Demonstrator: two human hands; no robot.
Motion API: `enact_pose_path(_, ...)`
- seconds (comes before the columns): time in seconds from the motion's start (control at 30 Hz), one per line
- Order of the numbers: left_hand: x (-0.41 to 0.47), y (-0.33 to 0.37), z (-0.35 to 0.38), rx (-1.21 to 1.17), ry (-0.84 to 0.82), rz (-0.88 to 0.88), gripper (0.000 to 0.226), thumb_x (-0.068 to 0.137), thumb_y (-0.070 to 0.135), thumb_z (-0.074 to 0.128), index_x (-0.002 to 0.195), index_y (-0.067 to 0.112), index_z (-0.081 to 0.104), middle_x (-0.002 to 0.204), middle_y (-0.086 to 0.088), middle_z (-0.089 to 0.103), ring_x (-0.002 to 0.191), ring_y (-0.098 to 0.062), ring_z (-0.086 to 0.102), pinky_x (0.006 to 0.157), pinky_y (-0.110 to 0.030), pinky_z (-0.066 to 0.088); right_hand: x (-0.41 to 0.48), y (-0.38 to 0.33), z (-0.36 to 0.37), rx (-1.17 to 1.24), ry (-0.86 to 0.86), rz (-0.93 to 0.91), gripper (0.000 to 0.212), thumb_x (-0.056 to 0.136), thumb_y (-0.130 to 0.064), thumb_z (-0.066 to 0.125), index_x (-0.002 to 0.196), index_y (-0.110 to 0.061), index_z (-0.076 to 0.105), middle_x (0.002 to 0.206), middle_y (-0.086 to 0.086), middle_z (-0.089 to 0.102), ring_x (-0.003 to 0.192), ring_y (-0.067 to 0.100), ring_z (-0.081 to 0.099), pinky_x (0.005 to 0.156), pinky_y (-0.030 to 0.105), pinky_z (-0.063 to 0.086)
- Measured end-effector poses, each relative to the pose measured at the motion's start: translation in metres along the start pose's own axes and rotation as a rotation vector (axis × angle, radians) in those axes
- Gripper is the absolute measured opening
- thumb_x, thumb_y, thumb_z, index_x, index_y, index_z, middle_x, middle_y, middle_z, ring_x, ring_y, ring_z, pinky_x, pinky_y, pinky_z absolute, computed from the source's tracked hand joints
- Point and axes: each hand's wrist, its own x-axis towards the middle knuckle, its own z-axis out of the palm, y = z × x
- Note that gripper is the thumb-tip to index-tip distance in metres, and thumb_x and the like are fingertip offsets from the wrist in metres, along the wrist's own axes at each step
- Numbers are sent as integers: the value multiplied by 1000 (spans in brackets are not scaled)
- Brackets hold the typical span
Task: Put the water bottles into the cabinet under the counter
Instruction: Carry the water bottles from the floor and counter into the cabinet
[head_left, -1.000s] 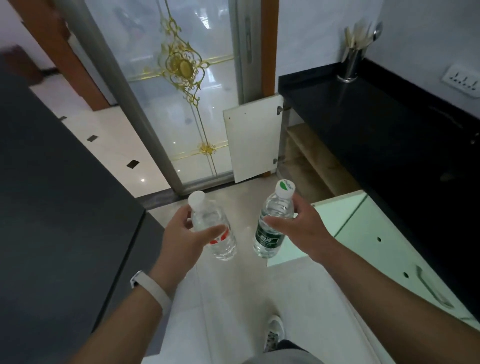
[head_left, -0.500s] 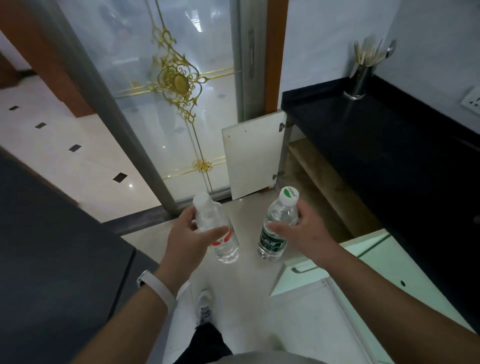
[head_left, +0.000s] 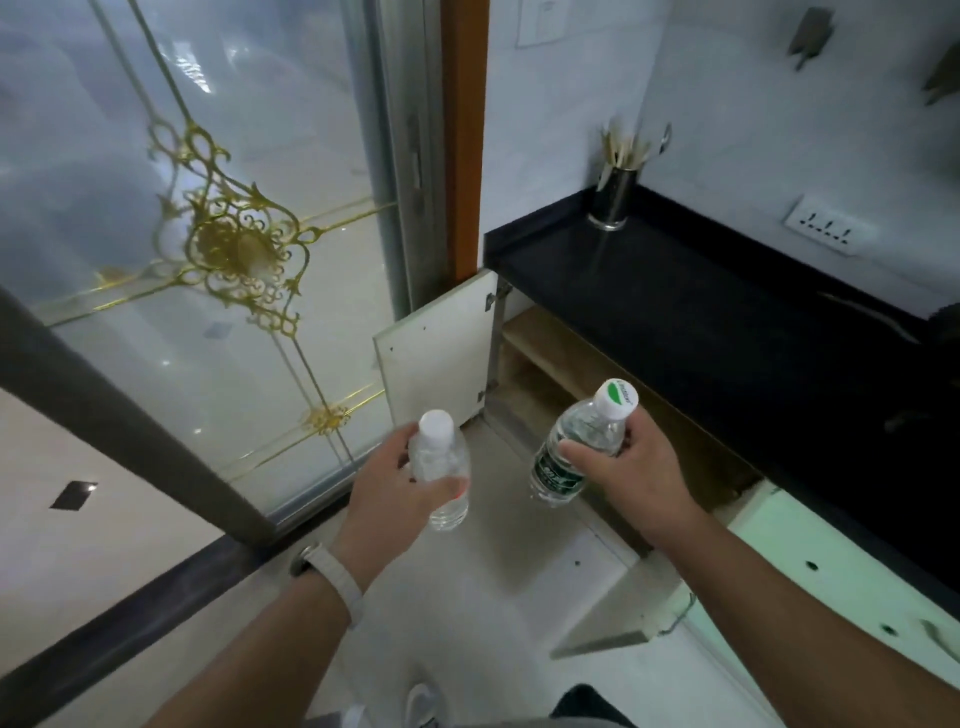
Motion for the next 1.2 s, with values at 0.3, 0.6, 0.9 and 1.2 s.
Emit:
enact_pose_path(0.3,64,10,20,65,-165,55,49,71,14,89,105,37,63,89,12,72,80,7,67,60,-6,47,16,8,3,-26,145,86,36,72,-27,84,99,-34,61,93,-10,69,85,-1,66,75,22,55)
enact_pose_path(0.6,137,31,48,162,-238,21,58,70,18,90,120,26,62,103,9,71,93,-7,67,64,-8,46,88,42,-1,30,216,213,44,70,-32,85,105,-33,60,96,-10,68,88,5,66,82,29,55)
enact_pose_path(0.9,215,46,71,226,-210,29,71,68,23,92,131,27,58,116,7,68,107,-19,65,94,-43,54,168,50,-11,146,250,257,43,69,-32,85,100,-40,56,99,-12,67,92,6,66,84,30,55)
enact_pose_path(1.2,261,37,96,205,-320,19,68,71,19,90,130,27,58,116,8,67,107,-14,64,89,-35,53,187,65,-16,153,301,349,43,71,-29,85,104,-34,58,96,-11,69,86,3,66,79,25,54)
